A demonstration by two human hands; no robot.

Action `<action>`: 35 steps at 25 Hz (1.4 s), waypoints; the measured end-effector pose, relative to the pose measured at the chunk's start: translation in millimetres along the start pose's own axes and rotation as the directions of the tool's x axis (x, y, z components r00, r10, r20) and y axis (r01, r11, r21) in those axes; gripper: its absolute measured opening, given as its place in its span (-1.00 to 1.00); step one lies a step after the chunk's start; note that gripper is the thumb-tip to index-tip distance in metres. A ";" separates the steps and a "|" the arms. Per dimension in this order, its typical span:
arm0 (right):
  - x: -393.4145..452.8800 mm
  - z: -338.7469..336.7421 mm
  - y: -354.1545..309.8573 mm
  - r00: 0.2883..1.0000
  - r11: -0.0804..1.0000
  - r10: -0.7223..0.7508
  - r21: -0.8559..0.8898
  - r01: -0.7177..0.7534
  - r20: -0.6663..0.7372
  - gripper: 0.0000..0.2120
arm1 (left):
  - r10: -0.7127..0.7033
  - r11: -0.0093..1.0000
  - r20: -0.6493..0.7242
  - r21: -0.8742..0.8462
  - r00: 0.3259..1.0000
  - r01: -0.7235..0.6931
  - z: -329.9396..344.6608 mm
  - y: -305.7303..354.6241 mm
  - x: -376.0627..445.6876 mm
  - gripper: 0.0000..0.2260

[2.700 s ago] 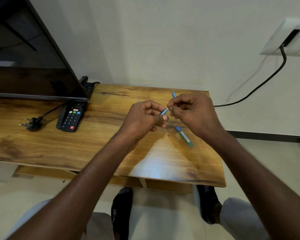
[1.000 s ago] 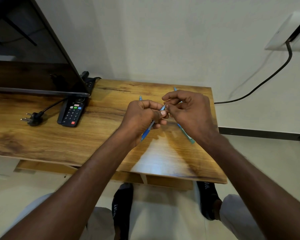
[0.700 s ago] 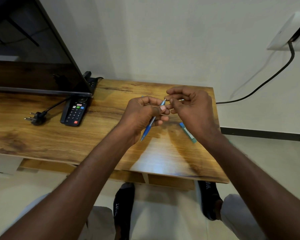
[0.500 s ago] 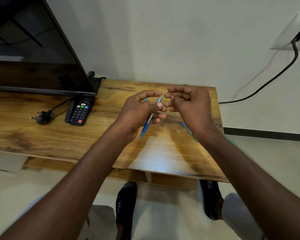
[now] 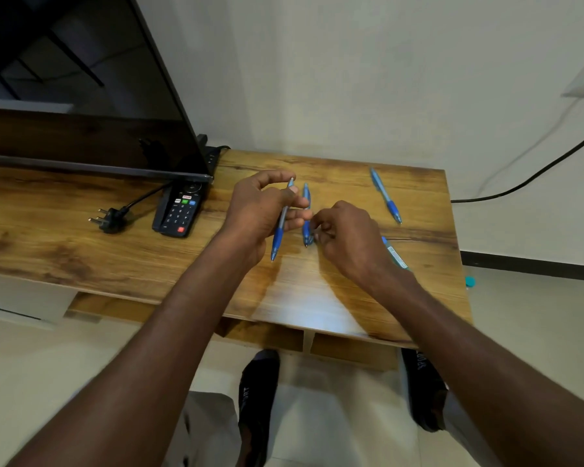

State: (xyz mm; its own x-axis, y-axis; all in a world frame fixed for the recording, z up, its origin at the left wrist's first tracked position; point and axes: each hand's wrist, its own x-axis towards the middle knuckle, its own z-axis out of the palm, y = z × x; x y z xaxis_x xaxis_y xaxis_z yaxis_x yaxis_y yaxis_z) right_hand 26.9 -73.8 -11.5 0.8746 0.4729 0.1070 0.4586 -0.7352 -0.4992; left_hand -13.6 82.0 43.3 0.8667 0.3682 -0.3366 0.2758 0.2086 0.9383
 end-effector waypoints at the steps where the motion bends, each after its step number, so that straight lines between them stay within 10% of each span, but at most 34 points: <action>1: -0.4 0.9 0.5 1.000 1.000 -0.024 0.003 0.024 0.013 -0.83 | -0.003 1.000 -0.005 0.004 1.000 0.003 -0.2 -0.1 0.7 -0.76; 11: -4.3 -0.4 2.1 0.997 0.997 -0.065 -0.050 0.066 0.031 -0.95 | -0.045 0.996 0.019 0.082 0.999 0.043 10.0 -6.4 3.0 -0.83; 17: 1.3 -28.2 16.7 0.981 0.963 0.191 0.198 -0.184 -0.016 -0.80 | -0.048 0.990 0.065 0.139 0.997 0.039 16.2 -12.5 5.0 -0.89; 23: 0.3 -68.1 25.3 0.825 0.213 0.488 0.878 -0.428 0.284 -0.83 | -0.017 0.984 0.168 0.179 0.986 -0.014 37.7 -13.2 -1.9 -0.88; 35: -4.8 -76.6 31.0 0.851 0.199 0.463 0.907 -0.372 0.247 -0.86 | 0.033 0.971 0.239 0.222 0.970 -0.088 51.4 -14.2 -9.0 -0.91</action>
State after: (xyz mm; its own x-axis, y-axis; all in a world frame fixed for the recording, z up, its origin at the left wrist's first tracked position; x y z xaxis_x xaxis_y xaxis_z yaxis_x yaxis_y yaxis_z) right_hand 49.0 -136.0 38.3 0.9178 0.1826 -0.3526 -0.3765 0.1178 -0.9189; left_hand -3.9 29.1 37.1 0.9496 0.1477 -0.2765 0.2838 -0.0306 0.9584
